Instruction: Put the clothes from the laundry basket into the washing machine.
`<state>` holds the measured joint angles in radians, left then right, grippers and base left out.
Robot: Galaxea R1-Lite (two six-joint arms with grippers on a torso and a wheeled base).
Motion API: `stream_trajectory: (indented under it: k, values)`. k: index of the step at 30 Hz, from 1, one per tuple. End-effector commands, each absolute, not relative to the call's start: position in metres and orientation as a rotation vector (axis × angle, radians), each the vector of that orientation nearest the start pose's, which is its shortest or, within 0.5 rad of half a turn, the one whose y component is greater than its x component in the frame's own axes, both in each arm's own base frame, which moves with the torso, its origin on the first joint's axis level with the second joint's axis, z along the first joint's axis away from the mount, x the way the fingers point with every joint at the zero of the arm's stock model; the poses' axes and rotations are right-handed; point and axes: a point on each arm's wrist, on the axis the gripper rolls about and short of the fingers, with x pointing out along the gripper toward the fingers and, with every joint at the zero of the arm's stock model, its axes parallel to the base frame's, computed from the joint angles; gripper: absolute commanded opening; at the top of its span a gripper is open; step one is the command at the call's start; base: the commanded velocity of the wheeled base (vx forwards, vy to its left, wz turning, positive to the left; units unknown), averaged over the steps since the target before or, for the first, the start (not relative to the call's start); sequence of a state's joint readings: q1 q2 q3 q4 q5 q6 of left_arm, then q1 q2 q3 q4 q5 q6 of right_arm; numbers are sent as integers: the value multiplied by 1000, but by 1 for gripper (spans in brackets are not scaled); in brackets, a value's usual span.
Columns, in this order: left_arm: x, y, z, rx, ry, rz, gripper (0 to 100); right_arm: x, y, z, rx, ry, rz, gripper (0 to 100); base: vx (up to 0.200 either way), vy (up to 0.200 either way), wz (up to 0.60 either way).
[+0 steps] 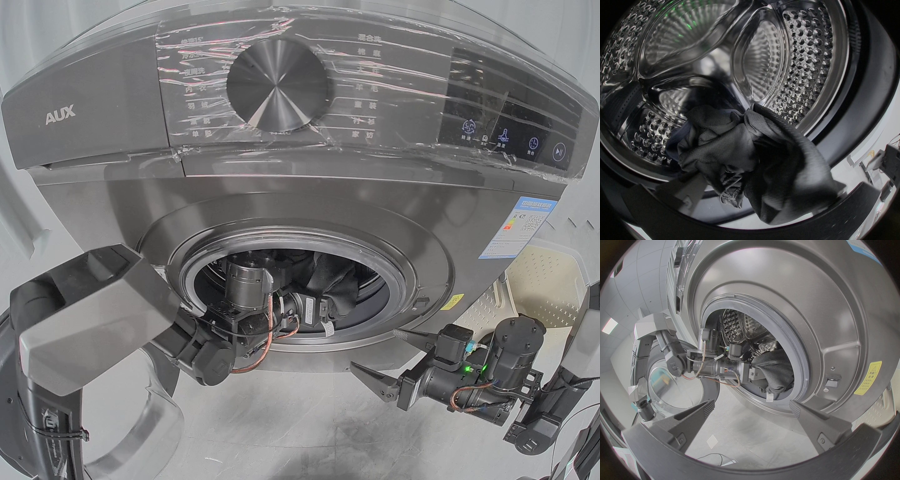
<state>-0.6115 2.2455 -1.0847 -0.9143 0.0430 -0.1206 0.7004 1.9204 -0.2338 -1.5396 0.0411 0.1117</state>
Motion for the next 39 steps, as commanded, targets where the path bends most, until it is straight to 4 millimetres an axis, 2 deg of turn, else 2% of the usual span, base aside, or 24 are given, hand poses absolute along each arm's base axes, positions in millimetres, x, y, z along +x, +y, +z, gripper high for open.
stream_trajectory:
  k: [1,6,9,13,16,21,22,25,28,29,31,35,39]
  values:
    - [369,-251,47,-32,286,-528,0,198,168,84,57,185,732,100,0,0,0]
    - [413,-263,44,-93,114,-420,0,198,169,83,56,188,733,100,0,0,0]
    - [432,-262,46,-119,46,-374,0,198,169,83,56,190,733,100,0,0,0]
    - [451,-258,63,-177,-41,-330,0,198,169,83,56,190,735,100,0,0,0]
    - [453,-257,67,-200,-49,-320,0,198,169,83,56,188,735,100,0,0,0]
    - [441,-256,58,-184,9,-328,0,198,169,83,56,190,735,100,0,0,0]
    - [439,-255,59,-182,18,-327,100,198,169,83,56,190,735,100,0,0,0]
    - [422,-248,62,-159,83,-338,100,198,169,83,56,190,735,100,0,0,0]
    - [419,-248,64,-158,86,-342,100,198,169,83,56,190,735,100,0,0,0]
    - [403,-243,70,-143,127,-366,100,198,168,83,56,188,733,100,0,0,0]
    - [396,-242,72,-138,142,-383,100,198,168,83,56,188,733,100,0,0,0]
    - [354,-240,80,-114,221,-498,100,198,169,83,55,186,735,100,0,0,0]
    - [328,-241,80,-94,269,-584,100,198,169,84,56,183,735,100,0,0,0]
